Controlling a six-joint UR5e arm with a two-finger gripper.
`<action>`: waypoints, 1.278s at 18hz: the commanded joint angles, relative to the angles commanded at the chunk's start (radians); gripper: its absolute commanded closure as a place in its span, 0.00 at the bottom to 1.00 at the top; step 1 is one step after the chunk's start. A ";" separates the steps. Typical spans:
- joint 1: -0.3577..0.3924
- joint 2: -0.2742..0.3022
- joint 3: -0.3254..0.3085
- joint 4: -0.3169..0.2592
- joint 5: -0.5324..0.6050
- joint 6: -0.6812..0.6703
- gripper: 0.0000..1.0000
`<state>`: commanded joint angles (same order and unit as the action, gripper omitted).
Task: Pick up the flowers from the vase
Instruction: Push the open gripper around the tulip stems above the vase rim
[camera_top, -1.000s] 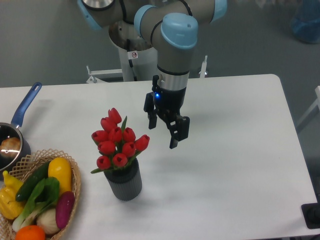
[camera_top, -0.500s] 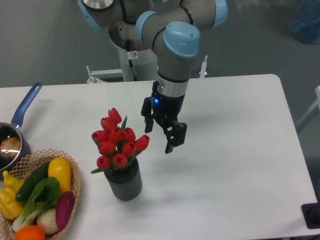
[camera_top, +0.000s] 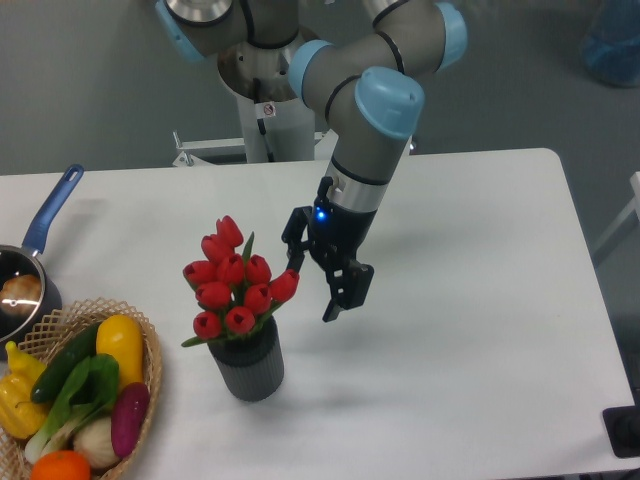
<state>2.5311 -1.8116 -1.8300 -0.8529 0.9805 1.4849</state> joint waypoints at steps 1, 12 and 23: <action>-0.002 0.000 -0.006 -0.002 -0.017 0.000 0.00; -0.005 -0.015 -0.017 -0.008 -0.115 -0.037 0.00; -0.006 -0.017 -0.029 -0.008 -0.200 -0.034 0.00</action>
<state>2.5249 -1.8285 -1.8592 -0.8606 0.7809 1.4511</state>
